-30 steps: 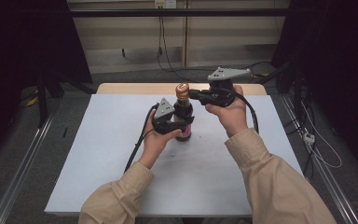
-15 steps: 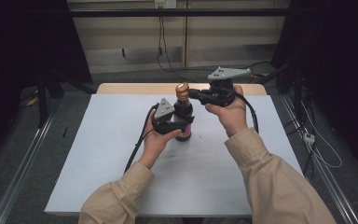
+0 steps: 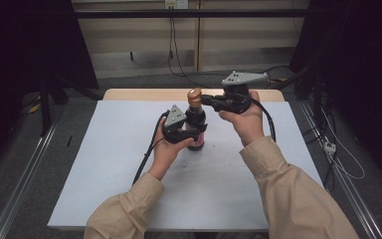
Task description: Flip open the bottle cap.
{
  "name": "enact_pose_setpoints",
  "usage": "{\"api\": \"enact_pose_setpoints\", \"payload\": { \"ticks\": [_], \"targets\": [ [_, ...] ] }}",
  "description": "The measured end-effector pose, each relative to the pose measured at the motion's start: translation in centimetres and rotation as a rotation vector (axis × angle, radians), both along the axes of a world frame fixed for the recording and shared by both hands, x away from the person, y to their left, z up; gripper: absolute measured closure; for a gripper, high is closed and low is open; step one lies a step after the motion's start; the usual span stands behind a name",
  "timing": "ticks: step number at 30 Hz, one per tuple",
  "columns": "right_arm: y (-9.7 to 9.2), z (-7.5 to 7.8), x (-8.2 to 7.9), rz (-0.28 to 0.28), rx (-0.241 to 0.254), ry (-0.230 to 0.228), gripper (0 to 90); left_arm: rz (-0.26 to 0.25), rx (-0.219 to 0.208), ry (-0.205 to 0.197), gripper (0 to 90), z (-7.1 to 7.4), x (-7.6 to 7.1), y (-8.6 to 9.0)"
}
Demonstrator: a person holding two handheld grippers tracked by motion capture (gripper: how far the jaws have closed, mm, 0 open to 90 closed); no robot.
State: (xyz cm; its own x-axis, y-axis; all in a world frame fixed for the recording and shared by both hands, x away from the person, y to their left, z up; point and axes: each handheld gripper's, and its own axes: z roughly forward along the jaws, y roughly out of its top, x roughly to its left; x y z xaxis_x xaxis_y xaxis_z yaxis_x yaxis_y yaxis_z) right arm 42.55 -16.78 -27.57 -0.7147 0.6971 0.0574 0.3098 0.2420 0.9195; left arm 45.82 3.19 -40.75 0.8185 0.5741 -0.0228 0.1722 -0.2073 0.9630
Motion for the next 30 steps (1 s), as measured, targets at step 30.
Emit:
{"api": "enact_pose_setpoints", "payload": {
  "ticks": [30],
  "targets": [
    [0.06, 0.29, 0.15, 0.001, 0.015, -0.002, 90.0, 0.015, 0.01, -0.007, 30.9, -0.01, -0.04, 0.0]
  ]
}}
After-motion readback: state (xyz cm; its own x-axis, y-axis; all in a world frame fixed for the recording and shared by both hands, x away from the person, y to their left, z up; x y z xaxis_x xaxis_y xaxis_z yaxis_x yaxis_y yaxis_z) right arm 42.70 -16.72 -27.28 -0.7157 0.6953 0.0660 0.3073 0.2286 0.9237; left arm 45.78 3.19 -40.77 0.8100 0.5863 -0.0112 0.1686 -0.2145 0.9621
